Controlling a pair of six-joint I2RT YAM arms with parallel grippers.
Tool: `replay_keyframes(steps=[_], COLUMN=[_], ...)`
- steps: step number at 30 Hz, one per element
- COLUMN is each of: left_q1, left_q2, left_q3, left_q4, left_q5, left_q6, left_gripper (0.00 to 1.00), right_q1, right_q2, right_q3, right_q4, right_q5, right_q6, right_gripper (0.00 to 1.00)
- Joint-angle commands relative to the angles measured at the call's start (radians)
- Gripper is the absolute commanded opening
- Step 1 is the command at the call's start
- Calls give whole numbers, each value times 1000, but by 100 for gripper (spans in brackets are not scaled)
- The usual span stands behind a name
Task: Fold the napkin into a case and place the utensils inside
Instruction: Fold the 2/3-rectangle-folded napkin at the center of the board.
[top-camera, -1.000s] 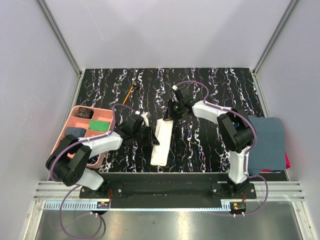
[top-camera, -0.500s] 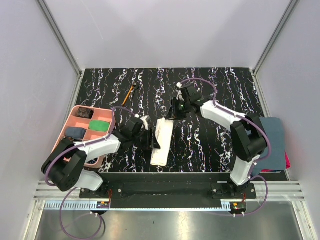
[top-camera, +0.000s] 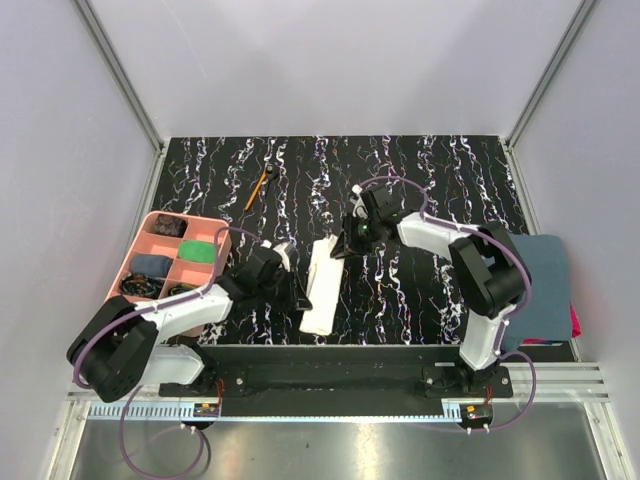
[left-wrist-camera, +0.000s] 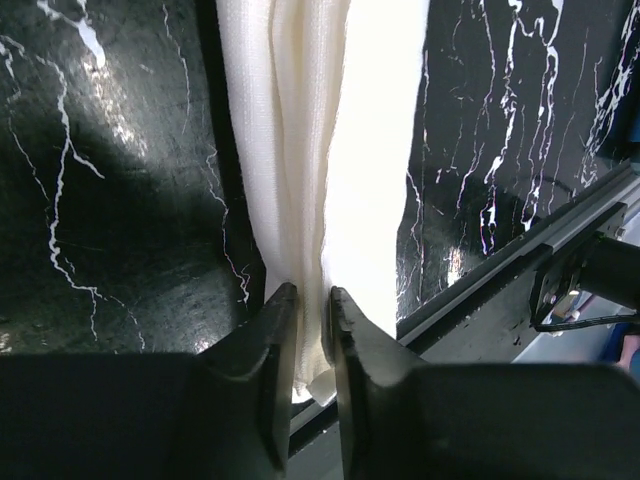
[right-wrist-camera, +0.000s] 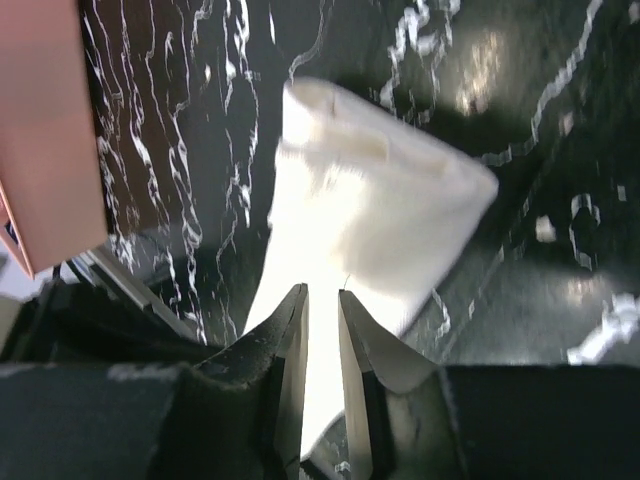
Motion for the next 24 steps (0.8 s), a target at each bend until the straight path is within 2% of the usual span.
replay_keyframes(steps=[1, 5, 10, 11, 12, 16, 18, 21, 22, 23, 24], left_q1=[-32, -55, -80, -80, -80, -51, 12, 95, 107, 115, 118], left_q2=[23, 67, 57, 31, 9, -101, -133, -97, -78, -59, -34], left_q3=[-30, -81, -85, -79, -72, -9, 25, 51, 56, 62, 65], left_q4=[55, 121, 135, 135, 131, 46, 28, 66, 71, 135, 155], left_q5=[-41, -68, -74, -71, -74, -155, -183, -171, -163, -149, -140], left_q6=[-27, -58, -53, -53, -55, -63, -64, -69, -75, -76, -78], left_gripper=[20, 9, 12, 16, 26, 50, 50, 45, 42, 34, 32], right_q1=[-3, -2, -3, -5, -3, -2, 5, 14, 17, 24, 29], right_q2=[93, 196, 202, 178, 167, 118, 95, 95, 96, 100, 103], right_q3=[107, 181, 184, 173, 168, 145, 136, 147, 156, 161, 167], right_q4=[85, 92, 85, 85, 71, 29, 23, 6, 5, 0, -12], right_q5=[-27, -21, -27, -26, -24, -27, -10, 13, 19, 25, 34], right_q6=[18, 9, -6, -8, -11, -11, -5, -6, 0, 5, 6], right_gripper=[27, 27, 28, 29, 30, 34, 38, 43, 44, 45, 46])
